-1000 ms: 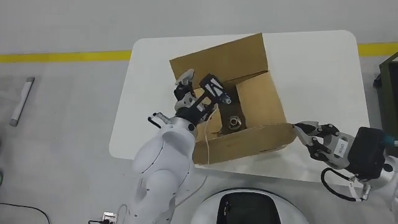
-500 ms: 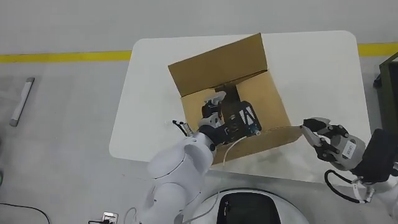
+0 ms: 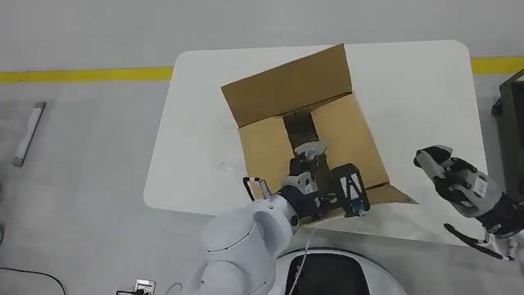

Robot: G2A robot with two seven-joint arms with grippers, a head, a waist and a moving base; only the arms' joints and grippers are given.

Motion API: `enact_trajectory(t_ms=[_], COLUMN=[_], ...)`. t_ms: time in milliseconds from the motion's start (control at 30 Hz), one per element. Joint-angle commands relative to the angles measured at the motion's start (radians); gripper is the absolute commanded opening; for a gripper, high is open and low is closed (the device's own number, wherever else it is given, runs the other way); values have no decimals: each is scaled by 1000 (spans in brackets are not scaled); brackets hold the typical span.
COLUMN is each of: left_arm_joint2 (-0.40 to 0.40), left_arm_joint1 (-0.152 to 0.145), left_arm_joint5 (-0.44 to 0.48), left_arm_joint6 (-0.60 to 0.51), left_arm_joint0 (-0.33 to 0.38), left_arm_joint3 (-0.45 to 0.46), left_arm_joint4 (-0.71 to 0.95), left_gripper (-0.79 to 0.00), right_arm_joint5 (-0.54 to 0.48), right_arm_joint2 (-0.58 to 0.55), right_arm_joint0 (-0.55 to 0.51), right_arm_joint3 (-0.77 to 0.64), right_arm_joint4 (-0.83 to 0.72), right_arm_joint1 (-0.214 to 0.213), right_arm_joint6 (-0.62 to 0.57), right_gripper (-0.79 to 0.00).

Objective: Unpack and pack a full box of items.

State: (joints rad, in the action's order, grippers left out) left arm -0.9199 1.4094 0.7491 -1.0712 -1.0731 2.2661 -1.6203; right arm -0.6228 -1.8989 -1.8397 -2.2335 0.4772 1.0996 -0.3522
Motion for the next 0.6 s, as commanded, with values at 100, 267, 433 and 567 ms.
enact_trajectory(t_ms=[100,267,433,567], left_arm_joint2=[0,-50,-100,-99], left_arm_joint1=[-17,-32,-38,-33], left_arm_joint5=[-23,-62,-116,-211], left_arm_joint6=[-23,-61,-112,-111], left_arm_joint0=[-8,-4,10,7], left_arm_joint3=[18,33,24,-10], left_arm_joint4=[45,68,64,88], left_gripper=[0,0,0,0], right_arm_joint5=[-70,-172,-192,-183], right_arm_joint2=[25,41,43,62], right_arm_joint0=[-6,-39,-68,-78], right_arm_joint3=[10,22,35,38], right_arm_joint4=[-8,22,75,139], right_arm_joint1=[-10,-20,-23,-22], right_arm_joint6=[-128,-204,-208,-177], right_gripper=[-785,-785,-785,-785])
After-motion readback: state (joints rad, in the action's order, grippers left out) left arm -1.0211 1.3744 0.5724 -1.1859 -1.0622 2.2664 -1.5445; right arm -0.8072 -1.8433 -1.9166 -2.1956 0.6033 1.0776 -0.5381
